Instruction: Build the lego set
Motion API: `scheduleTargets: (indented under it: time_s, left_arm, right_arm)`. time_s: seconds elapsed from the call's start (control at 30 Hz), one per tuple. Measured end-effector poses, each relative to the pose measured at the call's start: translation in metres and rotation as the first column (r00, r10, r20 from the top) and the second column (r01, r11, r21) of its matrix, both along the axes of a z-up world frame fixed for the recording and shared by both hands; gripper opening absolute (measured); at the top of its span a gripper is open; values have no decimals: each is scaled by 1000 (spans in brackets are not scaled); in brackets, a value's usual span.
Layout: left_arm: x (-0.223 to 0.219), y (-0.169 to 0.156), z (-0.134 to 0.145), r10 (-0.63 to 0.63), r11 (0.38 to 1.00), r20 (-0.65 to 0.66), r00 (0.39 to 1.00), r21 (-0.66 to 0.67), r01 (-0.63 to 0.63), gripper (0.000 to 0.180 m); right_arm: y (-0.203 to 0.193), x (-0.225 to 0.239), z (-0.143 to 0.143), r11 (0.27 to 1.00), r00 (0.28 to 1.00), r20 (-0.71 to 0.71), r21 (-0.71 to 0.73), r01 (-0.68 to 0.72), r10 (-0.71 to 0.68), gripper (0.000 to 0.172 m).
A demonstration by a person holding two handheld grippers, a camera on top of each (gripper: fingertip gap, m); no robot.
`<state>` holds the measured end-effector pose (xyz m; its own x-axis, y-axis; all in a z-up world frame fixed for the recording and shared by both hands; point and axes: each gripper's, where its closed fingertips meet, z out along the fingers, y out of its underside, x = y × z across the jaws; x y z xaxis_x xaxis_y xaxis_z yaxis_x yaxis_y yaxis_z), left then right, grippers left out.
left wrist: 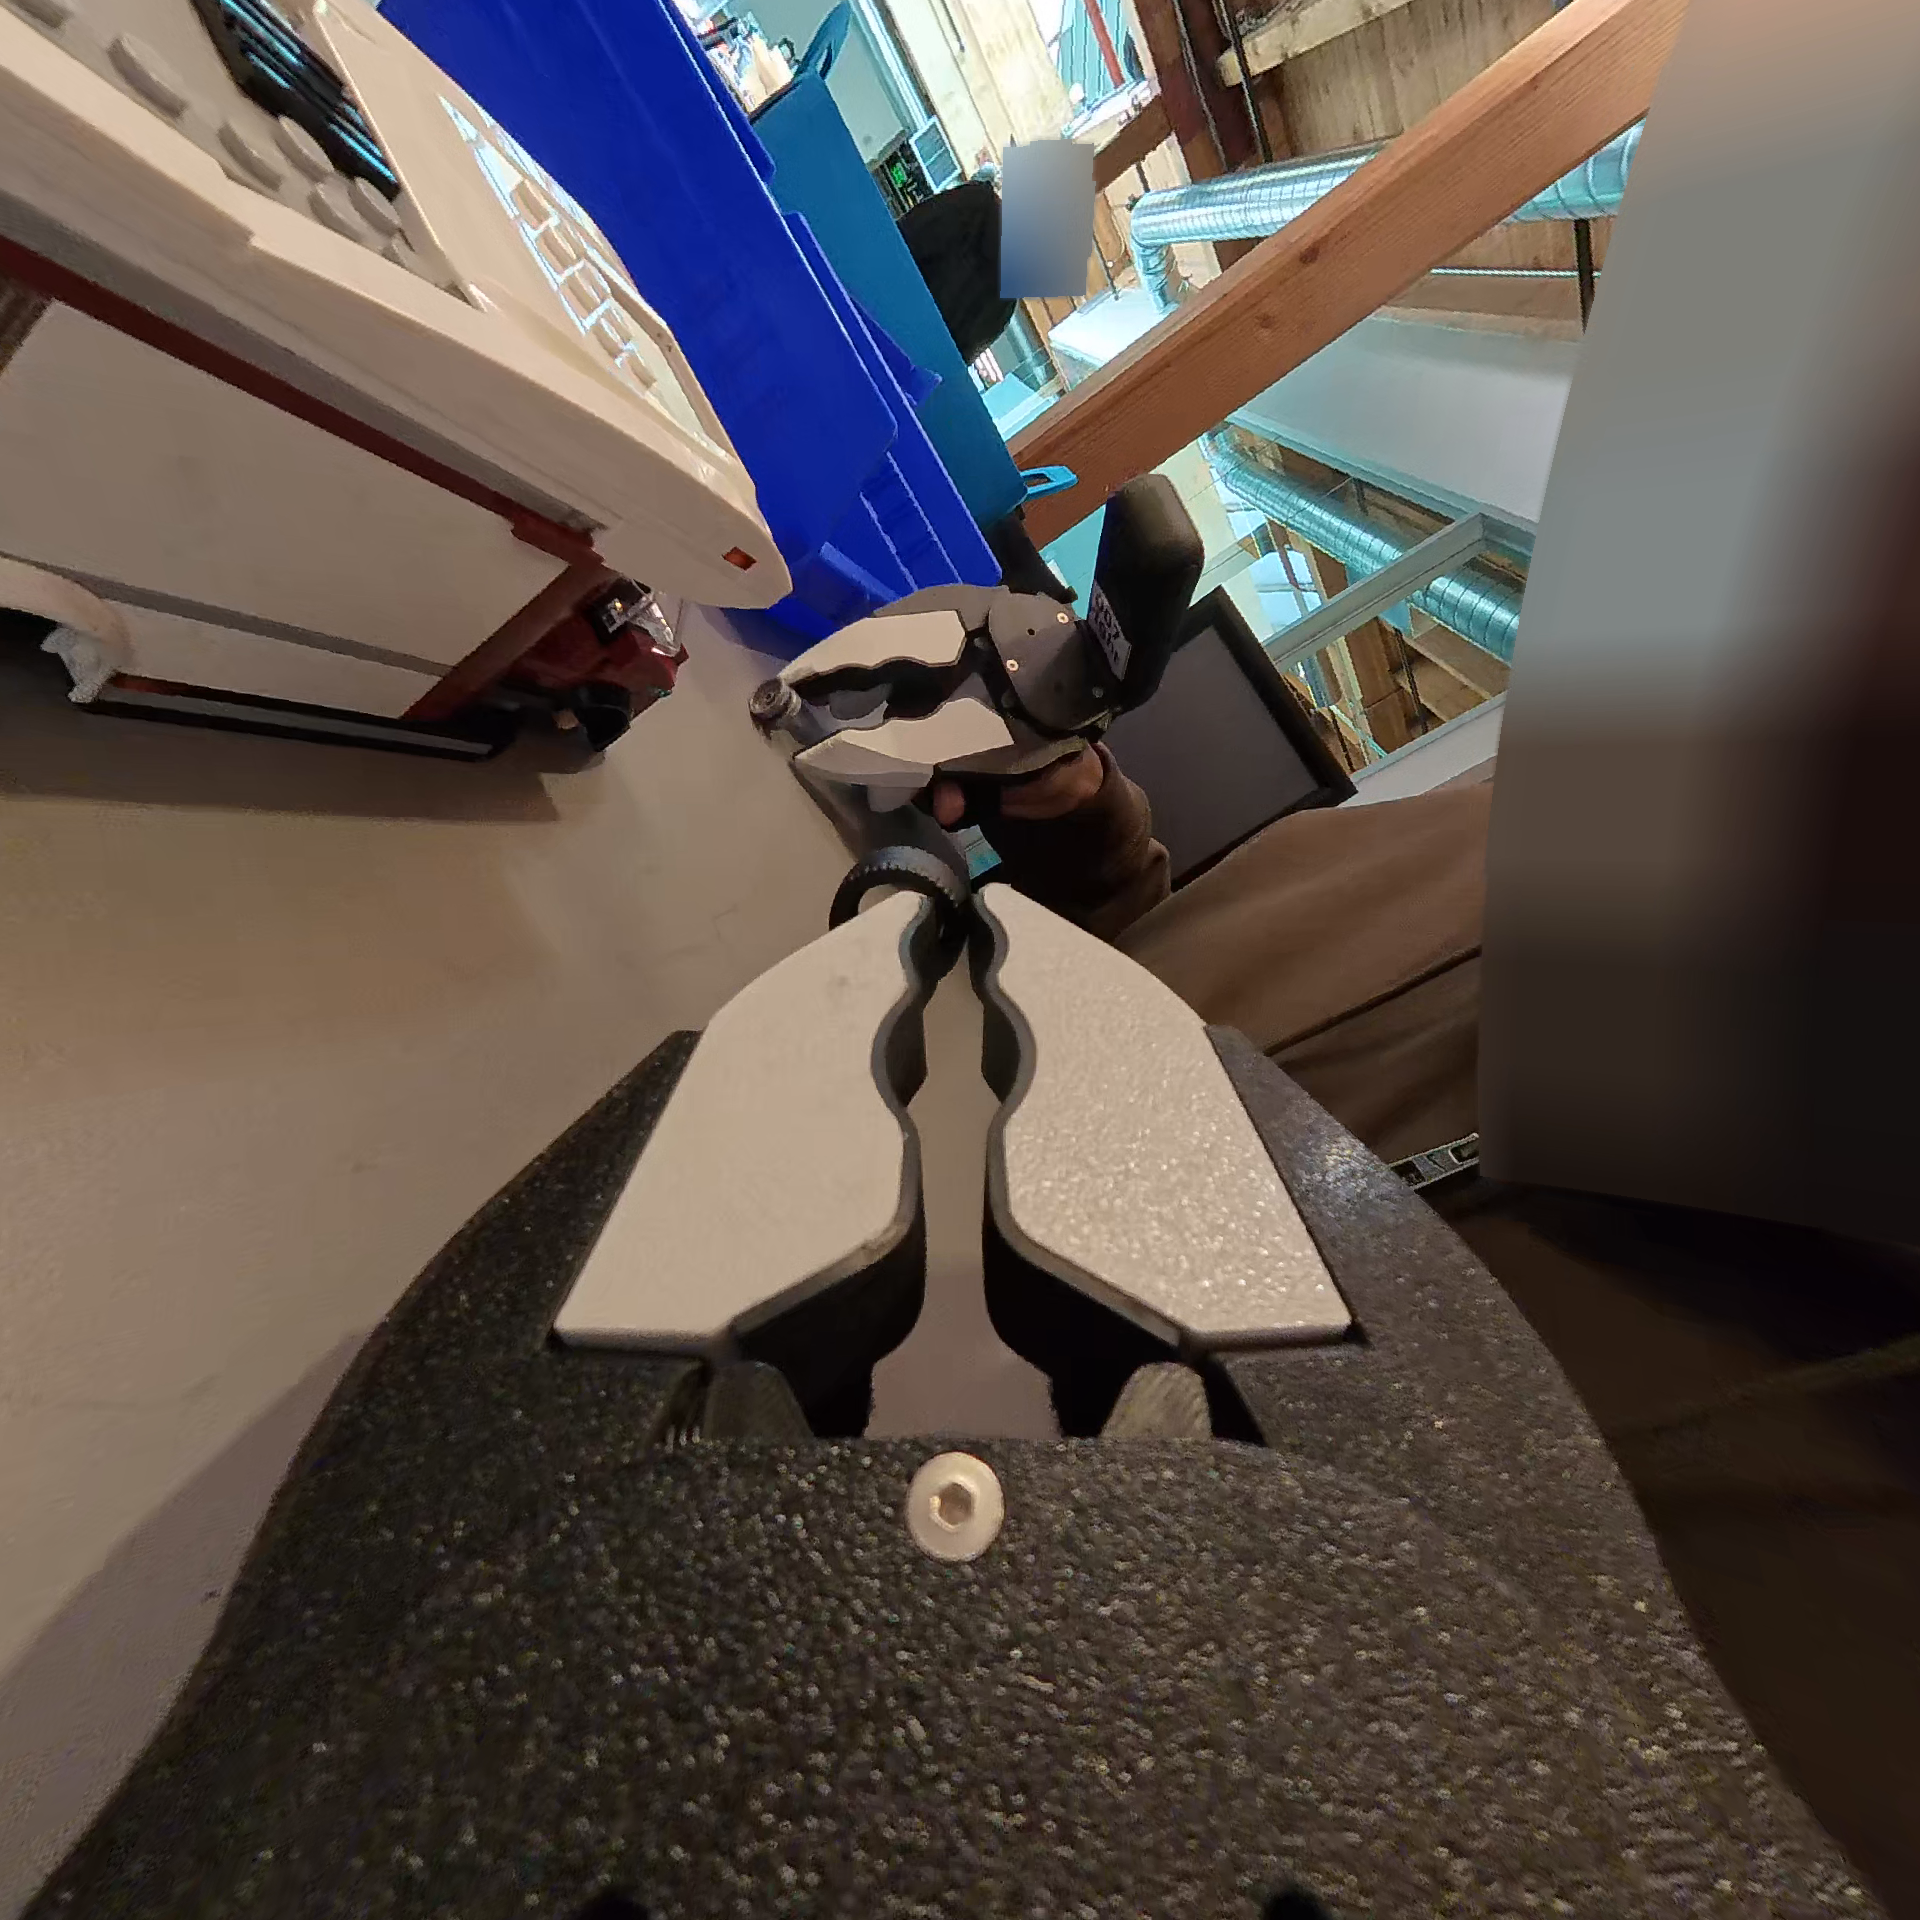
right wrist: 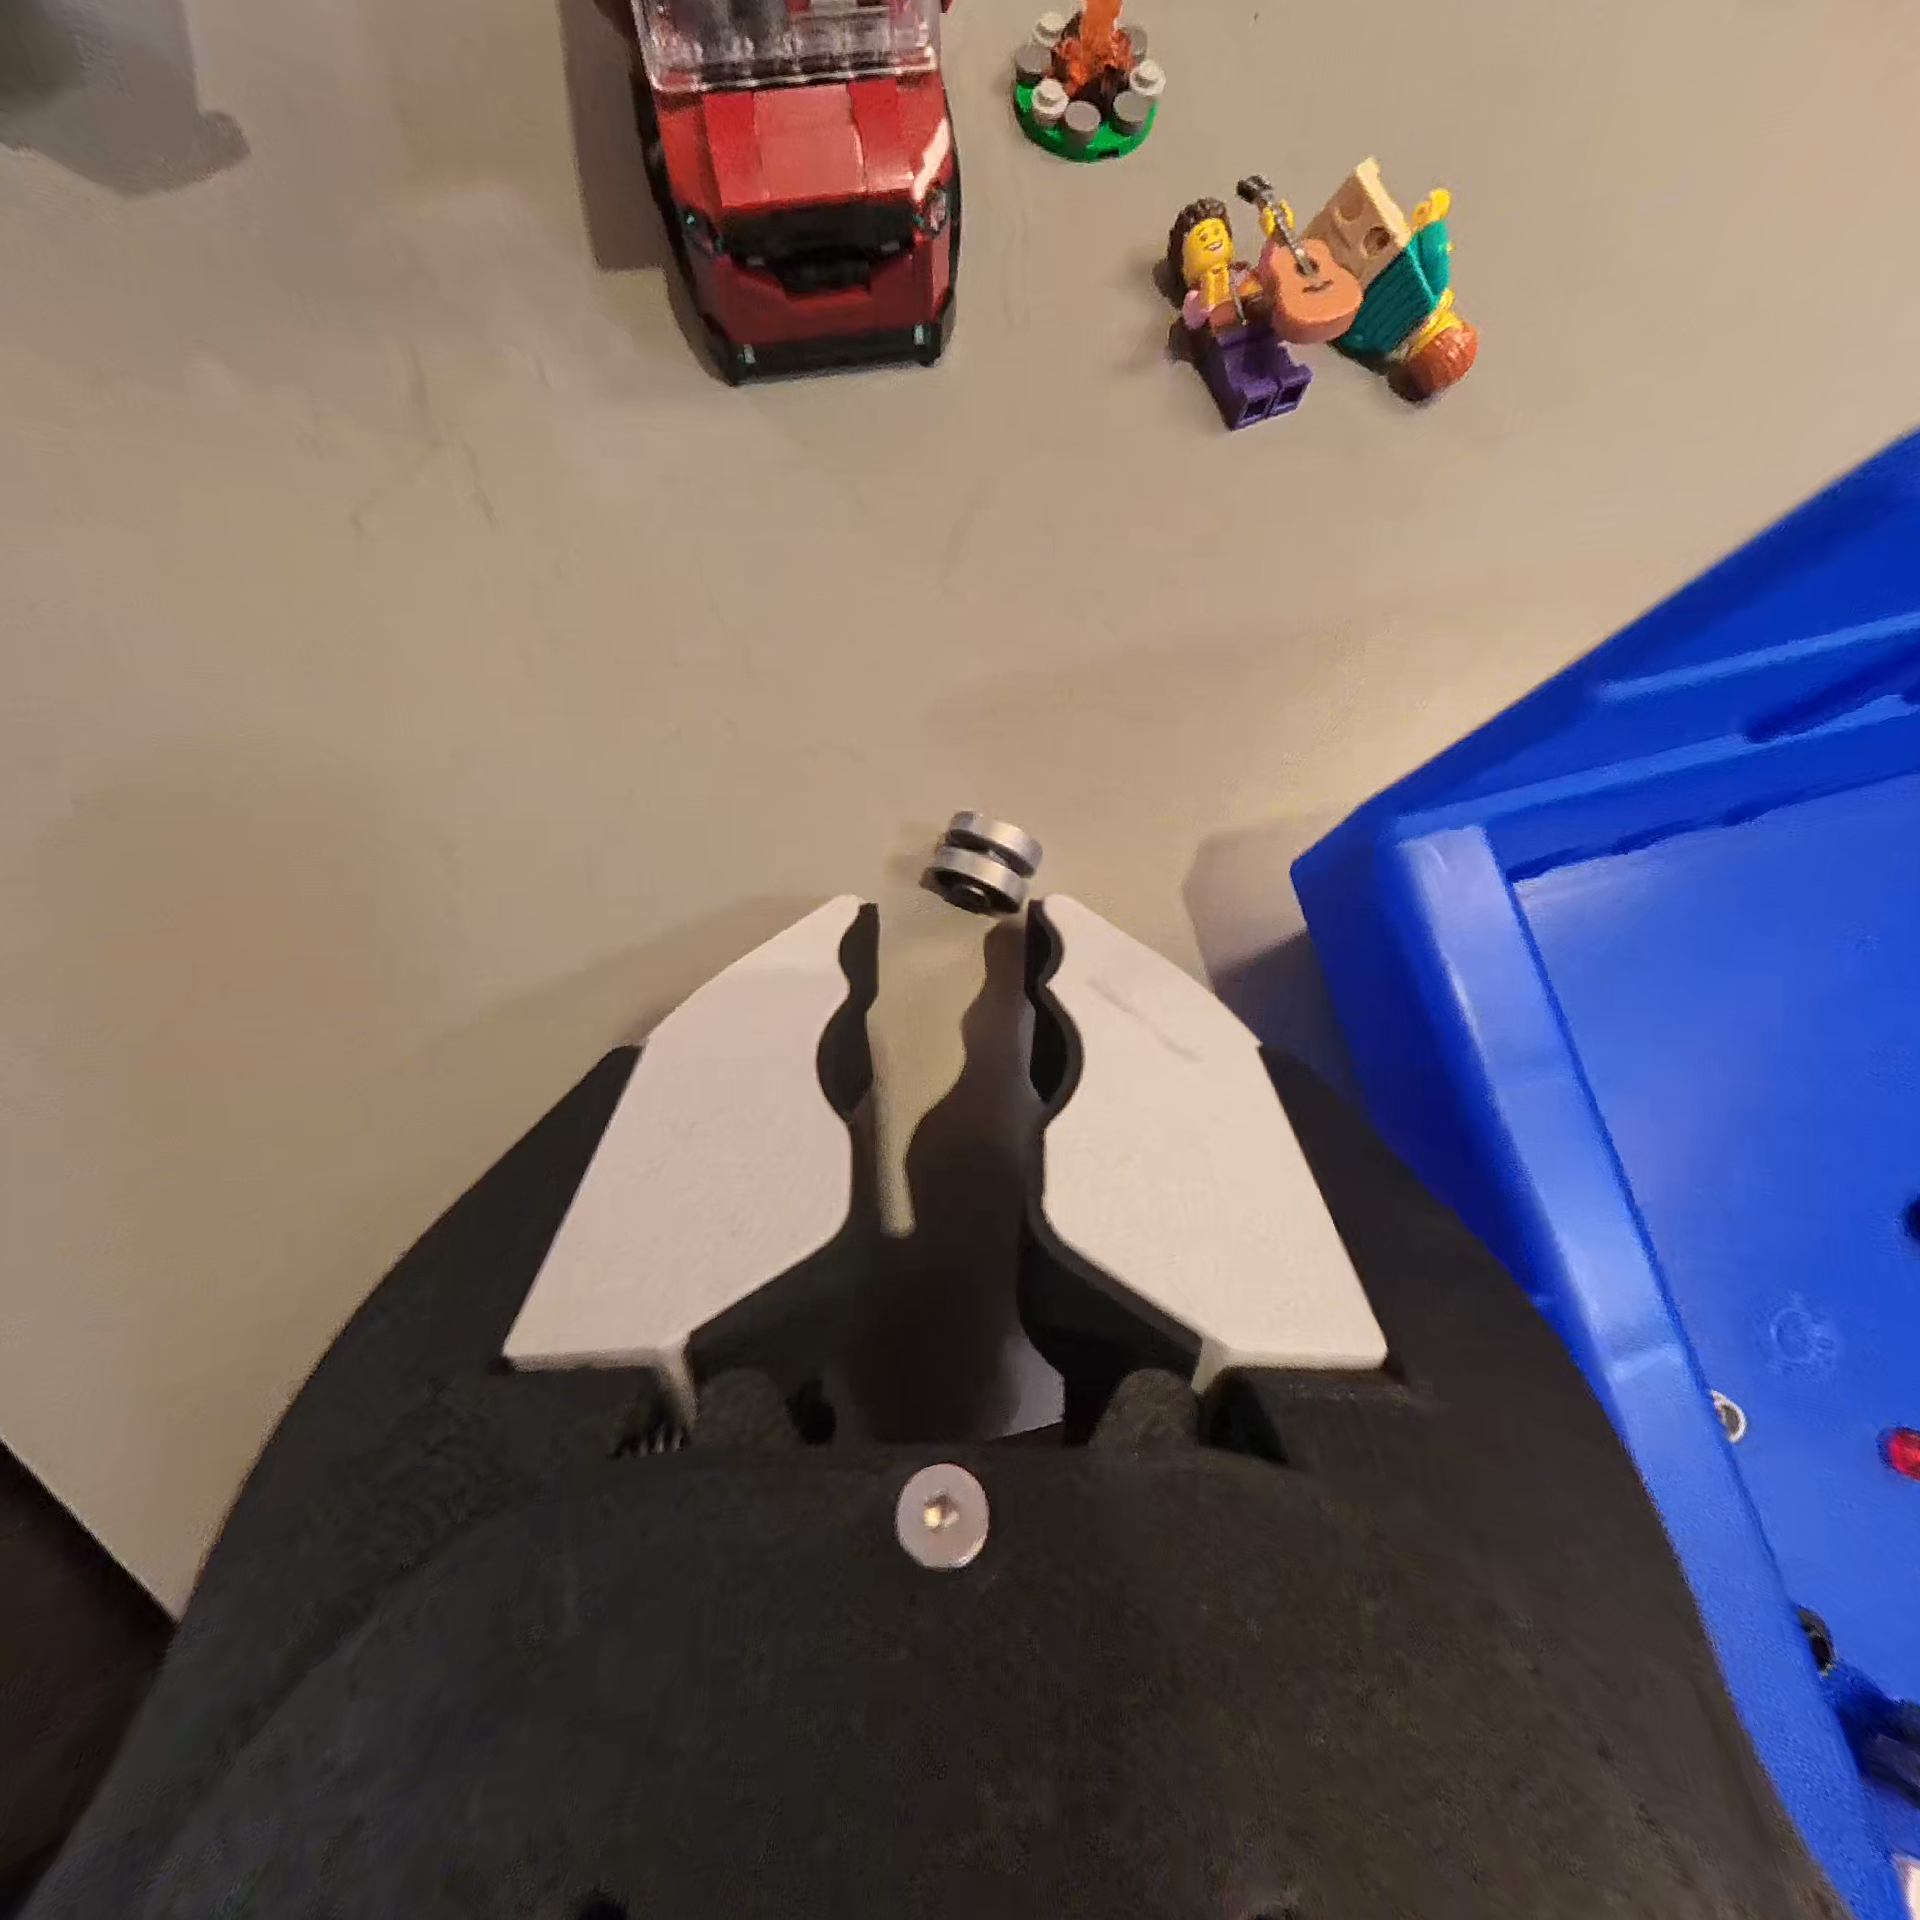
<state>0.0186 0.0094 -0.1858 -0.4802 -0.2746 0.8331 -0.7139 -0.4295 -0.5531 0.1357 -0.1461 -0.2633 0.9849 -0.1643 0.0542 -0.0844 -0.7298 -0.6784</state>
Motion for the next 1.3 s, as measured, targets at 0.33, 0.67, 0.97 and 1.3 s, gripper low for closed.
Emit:
scheduleTargets:
  time_s: [0.33,0.67,0.97,1.3]
  left_arm:
    - [-2,-4,-2,-8,999,8,1000,39,8,5]
    - [-4,-8,-5,-20,997,9,1000,78,19,5]
    - [-4,-10,-7,-15,994,9,1000,105,14,5]
    - [-4,-7,-5,-7,997,4,1000,73,6,5]
  right_arm:
    - [28,-7,4,997,994,83,-8,-77,77,17]
    - [66,-46,14,981,983,32,55,-185,183,20]
    - [64,-42,16,986,985,70,46,-160,157,26]
    - [94,-6,10,998,996,73,40,-46,43,31]
